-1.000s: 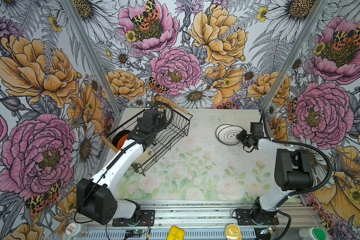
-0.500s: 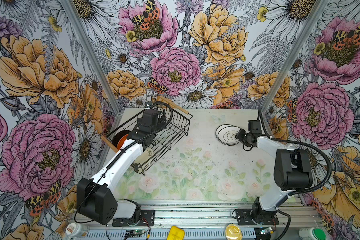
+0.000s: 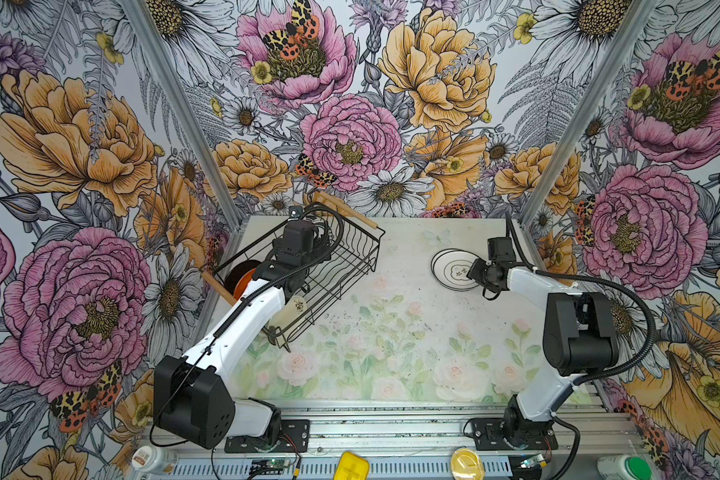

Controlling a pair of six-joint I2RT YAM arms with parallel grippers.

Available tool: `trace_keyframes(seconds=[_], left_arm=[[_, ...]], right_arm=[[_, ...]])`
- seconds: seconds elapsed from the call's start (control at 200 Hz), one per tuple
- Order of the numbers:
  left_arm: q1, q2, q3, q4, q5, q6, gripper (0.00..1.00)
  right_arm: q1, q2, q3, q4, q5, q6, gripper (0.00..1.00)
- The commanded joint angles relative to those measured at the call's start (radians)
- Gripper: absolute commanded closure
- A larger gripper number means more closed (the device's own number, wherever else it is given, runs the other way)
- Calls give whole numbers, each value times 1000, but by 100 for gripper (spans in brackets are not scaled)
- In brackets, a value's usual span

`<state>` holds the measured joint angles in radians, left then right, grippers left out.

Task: Unload the plates from the dish rack
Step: 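Lower the plate flat onto the stack and open the right gripper, then raise the right gripper off the stack while the left gripper reaches into the rack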

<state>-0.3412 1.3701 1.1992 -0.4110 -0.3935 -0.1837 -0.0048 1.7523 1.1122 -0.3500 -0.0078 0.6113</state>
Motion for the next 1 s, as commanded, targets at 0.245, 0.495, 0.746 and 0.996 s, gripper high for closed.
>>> trace_keyframes(seconds=[0.245, 0.495, 0.746, 0.996], left_arm=[[24, -28, -13, 10, 25, -12, 1], [102, -44, -20, -21, 66, -54, 1], [187, -51, -37, -21, 137, -56, 1], [206, 13, -27, -9, 177, -38, 1]], right_arm=[[12, 53, 80, -8, 24, -31, 40], [14, 55, 80, -30, 43, -35, 39], [12, 74, 74, -32, 49, -38, 39], [12, 116, 95, -30, 37, -36, 39]])
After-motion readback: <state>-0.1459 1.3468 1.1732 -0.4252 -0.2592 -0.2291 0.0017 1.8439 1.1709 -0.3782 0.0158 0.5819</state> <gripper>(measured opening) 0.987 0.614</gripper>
